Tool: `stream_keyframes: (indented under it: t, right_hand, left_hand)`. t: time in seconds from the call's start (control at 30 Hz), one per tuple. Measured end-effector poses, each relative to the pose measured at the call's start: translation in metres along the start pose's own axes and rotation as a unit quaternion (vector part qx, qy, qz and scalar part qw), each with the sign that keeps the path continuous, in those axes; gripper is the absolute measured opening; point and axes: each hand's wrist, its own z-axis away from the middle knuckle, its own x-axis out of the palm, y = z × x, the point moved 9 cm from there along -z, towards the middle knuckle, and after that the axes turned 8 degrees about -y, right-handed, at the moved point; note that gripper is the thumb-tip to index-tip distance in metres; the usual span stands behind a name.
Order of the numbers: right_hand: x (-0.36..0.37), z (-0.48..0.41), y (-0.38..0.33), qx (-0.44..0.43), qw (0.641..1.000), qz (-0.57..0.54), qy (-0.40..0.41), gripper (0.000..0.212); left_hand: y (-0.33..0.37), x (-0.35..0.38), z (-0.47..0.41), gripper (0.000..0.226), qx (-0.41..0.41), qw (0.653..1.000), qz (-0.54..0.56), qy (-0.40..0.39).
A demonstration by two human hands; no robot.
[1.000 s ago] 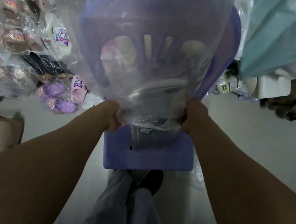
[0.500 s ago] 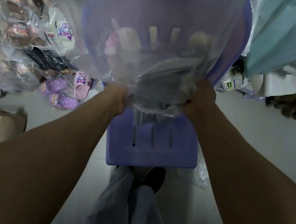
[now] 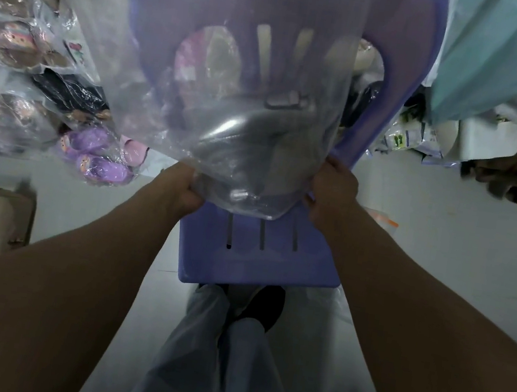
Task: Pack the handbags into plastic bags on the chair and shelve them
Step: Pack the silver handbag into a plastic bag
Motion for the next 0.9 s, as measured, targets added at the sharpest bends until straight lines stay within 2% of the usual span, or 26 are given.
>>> stream_keyframes:
  t: [0.07, 0.17, 0.23, 0.3, 0.37, 0.43, 0.47, 0.53, 0.63, 0.7, 0.73, 0.8, 0.87, 0.9]
  right_hand:
    - [-0.007, -0.002, 0.001, -0.022, 0.998, 0.05, 0.019, 0.015]
    - [-0.015, -0.007, 0.003, -0.064, 0.988, 0.139, 0.02, 0.013]
    - [-0.016, -0.006, 0.004, -0.075, 0.987, 0.144, 0.019, 0.006]
    - [-0.016, -0.005, 0.009, -0.04, 0.996, 0.076, 0.017, 0.008]
    - [-0.002, 0.001, 0.009, -0.003, 0.998, -0.049, -0.042, 0.025]
    - [0.018, 0.004, -0.003, -0.024, 0.984, -0.106, -0.138, 0.038]
    - [0.022, 0.003, -0.006, -0.038, 0.982, -0.093, -0.158, 0.042]
    - [0.024, 0.0, -0.01, -0.066, 0.989, -0.012, -0.132, 0.043]
    - [0.018, -0.01, -0.005, -0.063, 0.993, 0.068, -0.075, 0.033]
    - [0.013, -0.011, -0.001, -0.052, 0.993, 0.093, -0.051, 0.022]
    - [0.01, -0.015, 0.002, -0.056, 0.991, 0.109, -0.044, 0.019]
    - [0.003, -0.017, 0.004, -0.07, 0.985, 0.158, -0.025, 0.014]
    - [-0.003, -0.016, -0.001, -0.104, 0.976, 0.191, -0.001, 0.01]
    - [-0.006, -0.014, -0.007, -0.125, 0.967, 0.222, 0.022, 0.012]
  left_hand:
    - [-0.006, -0.007, 0.002, 0.031, -0.013, 1.0, -0.01, 0.001]
    - [-0.009, -0.023, 0.008, 0.03, 0.008, 0.999, 0.032, -0.012]
    - [-0.011, -0.027, 0.011, 0.057, 0.012, 0.996, 0.072, -0.044]
    - [-0.011, -0.019, 0.018, 0.075, 0.023, 0.994, 0.059, -0.086]
    - [-0.015, -0.012, 0.018, 0.074, 0.02, 0.994, 0.065, -0.083]
    - [-0.021, -0.019, 0.007, 0.065, 0.008, 0.998, 0.049, -0.026]
    - [-0.022, -0.024, 0.002, 0.052, 0.002, 1.0, 0.029, 0.011]
    - [-0.024, -0.037, -0.012, 0.033, -0.018, 0.997, -0.036, 0.06]
    - [-0.03, -0.058, -0.017, 0.032, -0.042, 0.984, -0.085, 0.148]
    - [-0.03, -0.074, -0.02, 0.032, -0.011, 0.985, -0.067, 0.157]
    - [-0.026, -0.072, -0.02, 0.032, 0.009, 0.989, -0.057, 0.133]
    - [-0.004, -0.055, -0.009, 0.031, 0.101, 0.991, 0.005, 0.092]
    - [0.014, -0.02, 0.006, 0.03, 0.13, 0.988, 0.079, -0.013]
    - [0.021, 0.0, 0.016, 0.037, 0.131, 0.988, 0.057, -0.064]
